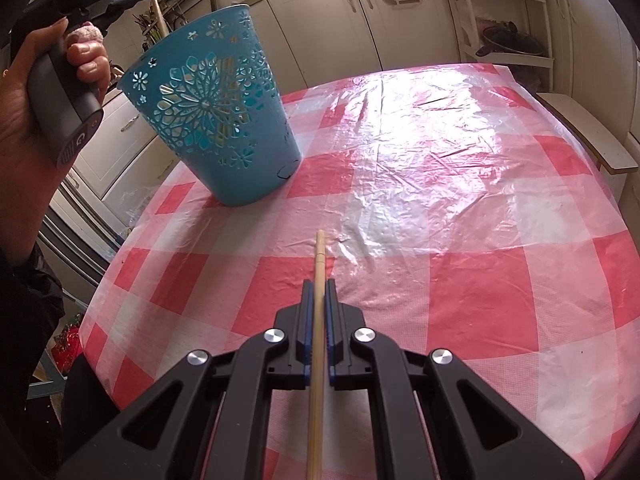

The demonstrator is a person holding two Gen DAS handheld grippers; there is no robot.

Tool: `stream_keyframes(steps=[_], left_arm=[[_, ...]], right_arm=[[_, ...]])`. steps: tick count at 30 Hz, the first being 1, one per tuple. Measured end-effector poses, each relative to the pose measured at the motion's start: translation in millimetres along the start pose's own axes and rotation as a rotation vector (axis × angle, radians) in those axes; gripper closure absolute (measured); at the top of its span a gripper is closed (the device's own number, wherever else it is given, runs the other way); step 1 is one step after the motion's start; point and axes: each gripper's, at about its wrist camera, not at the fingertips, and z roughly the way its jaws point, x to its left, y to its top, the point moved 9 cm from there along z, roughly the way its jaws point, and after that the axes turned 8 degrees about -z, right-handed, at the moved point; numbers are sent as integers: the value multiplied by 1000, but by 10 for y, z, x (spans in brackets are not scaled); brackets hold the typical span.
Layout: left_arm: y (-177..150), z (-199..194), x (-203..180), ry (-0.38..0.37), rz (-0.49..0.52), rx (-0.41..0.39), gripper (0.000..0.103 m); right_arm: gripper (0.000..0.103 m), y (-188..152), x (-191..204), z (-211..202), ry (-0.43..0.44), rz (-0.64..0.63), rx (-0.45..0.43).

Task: Organize utensils
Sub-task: 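Lift the stick with the left tool over the teal basket and open it, then lift the held stick with the right tool over the basket and open it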

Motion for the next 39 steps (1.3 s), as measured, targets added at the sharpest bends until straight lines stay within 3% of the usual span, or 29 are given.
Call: stream_keyframes(steps=[6,11,13,15,18,21,27,31,33,35,39], left_arm=[[-146,-3,7,11,60,47,98],[-377,14,40,57,148,145,96],[-440,-37,82,73,171,176,88],[-439,-171,141,99,181,173,67],[-364,-475,263,121,181,132,47],[-331,-782,429,145,185,109,40],[-485,-1214,897,208,153,158,37],[-682,-1324,1095,232,135,210,37],[-806,-1364,1158,236,126,239,37],[-930,-1406,1205,238,128,264,37],[-1254,-1485,1360,256,143,323,37]], right_arm=[[97,-2,-3,1,-3,-3,2],[97,0,5,8,-8,-8,6],[97,2,10,10,-8,-11,11],[97,6,8,14,-1,-8,19],[97,-1,-7,6,19,1,37],[97,-10,0,-5,14,-12,49],[96,-5,53,9,-34,-87,72],[99,-17,156,22,-161,-251,75],[97,-18,174,24,-183,-271,71],[97,-2,112,-14,-137,-195,71],[97,224,47,-331,18,-37,-38]])
